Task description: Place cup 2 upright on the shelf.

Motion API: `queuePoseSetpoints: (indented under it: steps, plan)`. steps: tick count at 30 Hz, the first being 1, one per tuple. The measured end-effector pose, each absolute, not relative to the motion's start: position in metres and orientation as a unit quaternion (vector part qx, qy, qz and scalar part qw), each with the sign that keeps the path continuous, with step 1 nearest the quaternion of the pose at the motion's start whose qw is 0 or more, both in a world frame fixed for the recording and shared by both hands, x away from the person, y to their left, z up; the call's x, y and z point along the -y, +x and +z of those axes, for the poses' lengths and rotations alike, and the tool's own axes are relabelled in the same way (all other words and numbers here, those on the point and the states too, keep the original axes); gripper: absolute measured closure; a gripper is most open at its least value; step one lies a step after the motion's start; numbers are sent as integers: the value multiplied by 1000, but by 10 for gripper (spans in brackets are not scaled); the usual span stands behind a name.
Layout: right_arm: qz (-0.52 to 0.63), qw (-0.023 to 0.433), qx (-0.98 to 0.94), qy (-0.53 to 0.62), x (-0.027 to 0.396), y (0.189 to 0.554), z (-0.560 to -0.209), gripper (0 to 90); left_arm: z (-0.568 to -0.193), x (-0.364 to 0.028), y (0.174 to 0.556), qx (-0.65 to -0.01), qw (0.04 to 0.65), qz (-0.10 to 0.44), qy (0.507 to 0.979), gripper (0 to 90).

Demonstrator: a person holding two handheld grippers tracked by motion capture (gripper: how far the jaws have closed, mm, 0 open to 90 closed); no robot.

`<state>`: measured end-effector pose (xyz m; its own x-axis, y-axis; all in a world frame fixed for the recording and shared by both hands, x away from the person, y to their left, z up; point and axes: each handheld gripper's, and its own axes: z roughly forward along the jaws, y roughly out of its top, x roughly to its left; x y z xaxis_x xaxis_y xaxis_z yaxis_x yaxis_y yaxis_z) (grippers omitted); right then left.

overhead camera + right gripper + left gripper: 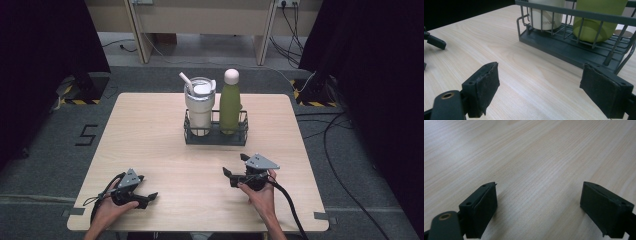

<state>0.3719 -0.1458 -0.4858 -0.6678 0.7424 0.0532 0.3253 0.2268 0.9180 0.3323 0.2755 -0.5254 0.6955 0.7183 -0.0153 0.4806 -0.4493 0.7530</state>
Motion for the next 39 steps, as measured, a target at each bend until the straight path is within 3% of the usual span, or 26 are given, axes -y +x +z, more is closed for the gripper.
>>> queuePoseSetpoints:
  steps: [39]
  plan:
    - [494,184,-766,368,161,353,-503,153,-525,-276,332,-356,383,155,838,136]
